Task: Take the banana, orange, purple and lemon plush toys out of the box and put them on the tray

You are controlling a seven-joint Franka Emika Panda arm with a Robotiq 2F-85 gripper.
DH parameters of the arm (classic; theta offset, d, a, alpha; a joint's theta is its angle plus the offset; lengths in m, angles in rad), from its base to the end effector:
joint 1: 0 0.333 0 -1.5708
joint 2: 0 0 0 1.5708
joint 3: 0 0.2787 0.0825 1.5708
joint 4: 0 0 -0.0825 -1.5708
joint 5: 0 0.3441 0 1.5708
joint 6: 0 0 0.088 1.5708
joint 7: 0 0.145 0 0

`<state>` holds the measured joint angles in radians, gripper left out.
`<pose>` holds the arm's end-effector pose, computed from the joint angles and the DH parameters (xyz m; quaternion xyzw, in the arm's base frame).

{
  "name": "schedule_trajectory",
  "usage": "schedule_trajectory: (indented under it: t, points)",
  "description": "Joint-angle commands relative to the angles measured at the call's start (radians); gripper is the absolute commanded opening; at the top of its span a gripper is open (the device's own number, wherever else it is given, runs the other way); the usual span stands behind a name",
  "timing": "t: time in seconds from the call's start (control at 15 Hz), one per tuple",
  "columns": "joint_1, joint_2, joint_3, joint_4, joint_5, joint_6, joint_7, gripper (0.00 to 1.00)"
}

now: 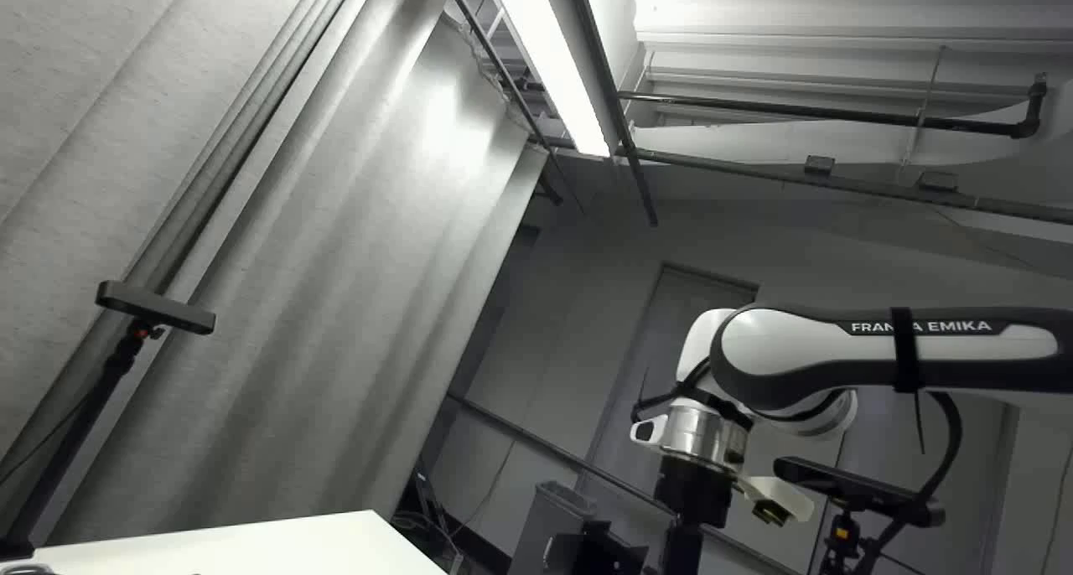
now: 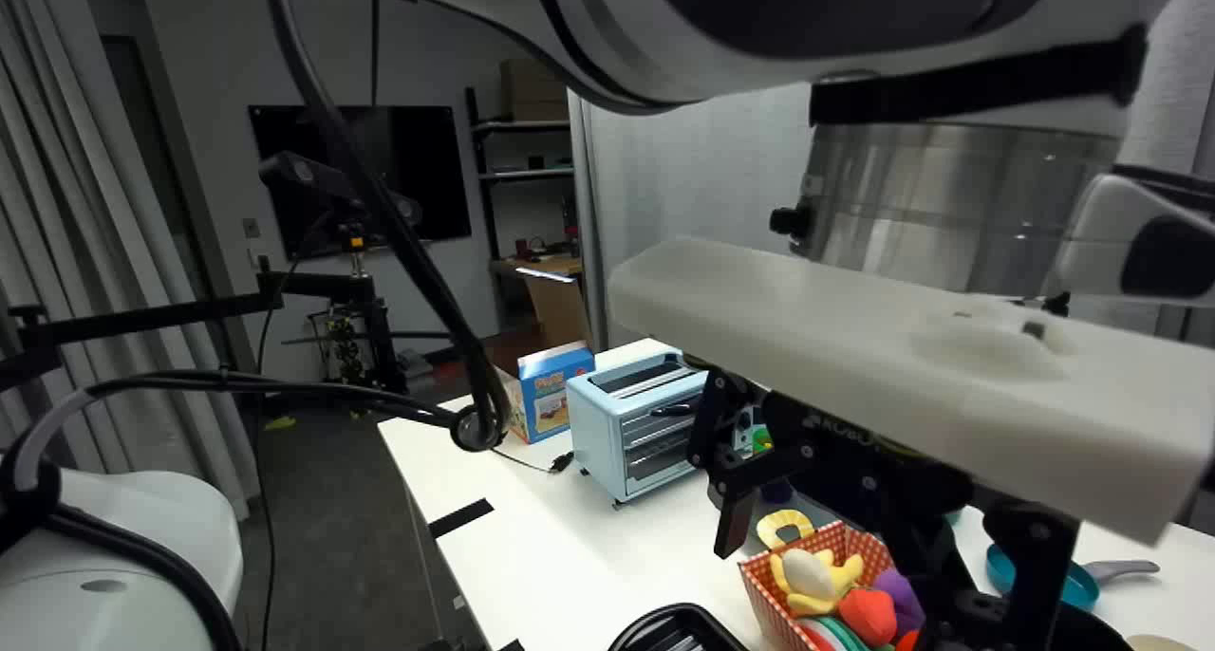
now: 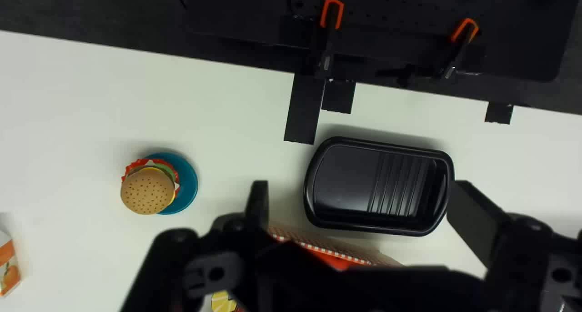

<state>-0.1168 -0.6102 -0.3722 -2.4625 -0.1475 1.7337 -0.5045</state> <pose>0.2894 -0.1736 0.4223 -0.9947 -0.0641 0.0506 0.0623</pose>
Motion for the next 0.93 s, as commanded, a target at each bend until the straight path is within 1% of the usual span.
schedule_trajectory:
  t: [0.0,0.8,0.87]
  points:
    - [-0.013,0.004,0.011,0.001,0.007,0.0,-0.006,1.0]
    - [-0.013,0.005,0.013,0.002,0.001,-0.004,-0.01,1.0]
    - [0.007,0.057,0.063,0.184,0.023,-0.133,0.049,1.0]
